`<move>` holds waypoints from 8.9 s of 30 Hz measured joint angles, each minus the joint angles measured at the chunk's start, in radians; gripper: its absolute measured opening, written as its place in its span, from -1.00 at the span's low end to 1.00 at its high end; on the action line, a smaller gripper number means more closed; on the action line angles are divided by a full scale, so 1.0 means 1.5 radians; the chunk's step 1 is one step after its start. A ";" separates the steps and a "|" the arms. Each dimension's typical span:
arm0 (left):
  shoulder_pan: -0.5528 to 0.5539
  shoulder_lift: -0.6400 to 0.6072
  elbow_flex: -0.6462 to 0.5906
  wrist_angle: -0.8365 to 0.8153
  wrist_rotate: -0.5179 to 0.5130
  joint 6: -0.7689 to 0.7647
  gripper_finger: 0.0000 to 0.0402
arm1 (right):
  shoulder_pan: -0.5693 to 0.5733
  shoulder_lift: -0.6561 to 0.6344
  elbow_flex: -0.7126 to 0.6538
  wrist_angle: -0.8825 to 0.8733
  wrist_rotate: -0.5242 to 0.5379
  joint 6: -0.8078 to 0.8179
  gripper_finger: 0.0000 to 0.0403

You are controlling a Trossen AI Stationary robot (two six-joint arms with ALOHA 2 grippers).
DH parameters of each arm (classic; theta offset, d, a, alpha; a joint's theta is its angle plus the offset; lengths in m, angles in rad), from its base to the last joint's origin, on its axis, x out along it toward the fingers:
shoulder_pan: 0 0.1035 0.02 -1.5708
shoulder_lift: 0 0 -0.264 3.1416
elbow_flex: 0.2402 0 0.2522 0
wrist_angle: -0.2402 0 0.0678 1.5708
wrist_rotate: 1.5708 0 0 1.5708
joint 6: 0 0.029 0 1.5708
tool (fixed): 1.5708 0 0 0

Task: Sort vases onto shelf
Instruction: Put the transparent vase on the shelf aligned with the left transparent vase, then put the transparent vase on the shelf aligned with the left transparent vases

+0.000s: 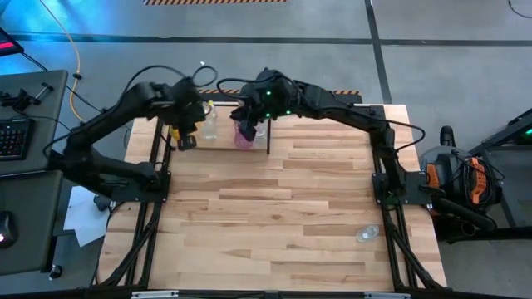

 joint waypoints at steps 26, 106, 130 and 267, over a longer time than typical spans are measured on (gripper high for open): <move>0.054 0.212 0.019 0.049 0.027 0.153 -1.00 | -0.003 -0.035 0.000 -0.215 0.098 -0.015 -0.78; 0.153 0.177 -0.182 0.257 0.023 0.193 -1.00 | -0.006 -0.078 0.000 -0.231 0.167 -0.005 -0.78; 0.162 0.174 -0.182 0.272 0.017 0.166 -1.00 | -0.003 -0.078 0.000 -0.235 0.157 -0.003 -0.78; -0.240 -0.185 -0.459 0.464 0.196 -0.474 -1.00 | 0.163 0.177 -0.122 -0.165 -0.056 0.063 -0.98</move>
